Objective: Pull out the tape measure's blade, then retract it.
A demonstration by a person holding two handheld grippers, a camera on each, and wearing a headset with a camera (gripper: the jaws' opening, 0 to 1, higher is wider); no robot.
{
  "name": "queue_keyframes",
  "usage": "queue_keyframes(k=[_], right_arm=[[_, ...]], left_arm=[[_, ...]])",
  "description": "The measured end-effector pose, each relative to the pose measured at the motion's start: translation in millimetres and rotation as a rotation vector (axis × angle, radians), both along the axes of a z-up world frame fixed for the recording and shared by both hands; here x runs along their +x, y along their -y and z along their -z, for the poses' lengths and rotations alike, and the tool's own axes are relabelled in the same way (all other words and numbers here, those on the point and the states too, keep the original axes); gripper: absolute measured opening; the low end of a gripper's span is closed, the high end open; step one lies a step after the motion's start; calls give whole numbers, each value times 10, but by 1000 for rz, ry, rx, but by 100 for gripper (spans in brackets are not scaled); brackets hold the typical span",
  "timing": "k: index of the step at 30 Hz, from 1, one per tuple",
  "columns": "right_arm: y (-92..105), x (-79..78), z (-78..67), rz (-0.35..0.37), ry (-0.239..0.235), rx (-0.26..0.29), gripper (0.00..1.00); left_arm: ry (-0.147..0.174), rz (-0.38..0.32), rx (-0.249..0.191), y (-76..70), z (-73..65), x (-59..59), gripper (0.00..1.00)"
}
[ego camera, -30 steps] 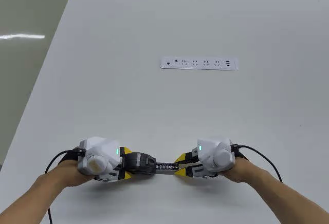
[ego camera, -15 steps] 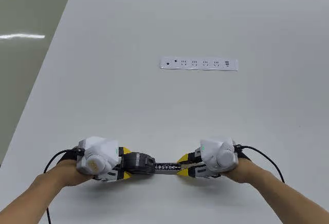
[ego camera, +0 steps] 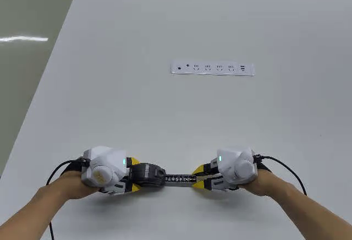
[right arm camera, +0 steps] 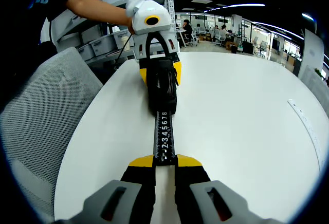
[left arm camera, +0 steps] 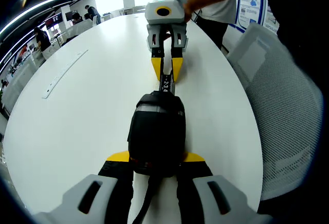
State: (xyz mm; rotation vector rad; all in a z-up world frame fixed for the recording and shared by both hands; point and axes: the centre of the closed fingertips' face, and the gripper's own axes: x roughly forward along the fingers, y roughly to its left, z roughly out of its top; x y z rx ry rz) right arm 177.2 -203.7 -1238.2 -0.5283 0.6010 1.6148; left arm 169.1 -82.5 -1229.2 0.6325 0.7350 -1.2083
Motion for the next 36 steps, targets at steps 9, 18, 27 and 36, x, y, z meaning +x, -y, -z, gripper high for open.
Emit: queue_keyframes(k=[9,18,27,36], right_arm=[[49,6,5,3,-4,-3,11],[104,14,5,7,-3,-9,11],[168,21,14,8,-2,-18,11],[230,33,20,11,-4,-23,11]], left_arm=[[0,1,1,2,4,2,28],[0,0,1,5,3,0,28],[0,1,2,8,1,2,28],[-1,0,1,6,5,4,28]])
